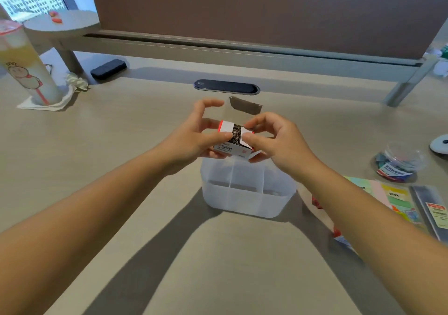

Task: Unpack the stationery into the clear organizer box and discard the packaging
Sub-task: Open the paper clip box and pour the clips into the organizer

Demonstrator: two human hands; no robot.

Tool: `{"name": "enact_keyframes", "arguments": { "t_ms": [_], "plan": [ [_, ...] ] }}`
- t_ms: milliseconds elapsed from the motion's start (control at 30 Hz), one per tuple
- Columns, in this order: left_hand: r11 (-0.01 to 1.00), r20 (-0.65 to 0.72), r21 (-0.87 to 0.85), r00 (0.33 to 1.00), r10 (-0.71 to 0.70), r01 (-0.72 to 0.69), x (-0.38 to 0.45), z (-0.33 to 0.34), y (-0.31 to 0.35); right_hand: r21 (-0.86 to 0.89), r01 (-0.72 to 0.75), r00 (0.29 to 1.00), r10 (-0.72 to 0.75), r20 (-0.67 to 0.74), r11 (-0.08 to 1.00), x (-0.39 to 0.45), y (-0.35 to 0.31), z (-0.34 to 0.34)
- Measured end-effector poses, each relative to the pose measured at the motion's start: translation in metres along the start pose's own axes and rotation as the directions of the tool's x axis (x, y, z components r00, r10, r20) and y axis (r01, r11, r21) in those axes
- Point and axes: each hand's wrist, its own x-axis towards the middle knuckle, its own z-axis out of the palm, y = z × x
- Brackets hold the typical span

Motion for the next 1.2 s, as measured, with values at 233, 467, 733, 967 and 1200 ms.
{"name": "enact_keyframes", "arguments": {
  "t_ms": [233,467,733,967,1200],
  "plan": [
    [0.957,-0.037,0.19,0.972,0.231,-0.22,-0.022,0.0,-0.023,-0.102,0.129,0.99,-0.134,-0.041,0.986,-0.015,0.009,0.023],
    [0.889,-0.087,0.332,0.929,0.361,-0.315,-0.035,-0.002,-0.026,-0.151,0.148,0.97,-0.173,-0.17,0.977,-0.029,0.002,0.045],
    [0.899,-0.075,0.338,0.944,0.321,-0.279,-0.015,-0.01,-0.038,-0.082,0.133,0.983,-0.142,-0.115,0.988,-0.016,0.014,0.04],
    [0.887,-0.018,0.299,0.928,0.373,-0.351,-0.002,-0.021,-0.037,-0.07,0.2,0.979,-0.202,-0.023,0.977,-0.004,0.018,0.031],
    [0.878,0.05,0.304,0.926,0.374,-0.371,-0.001,-0.027,-0.041,-0.141,0.247,0.968,-0.249,0.0,0.959,0.002,0.027,0.031]
  ]
}}
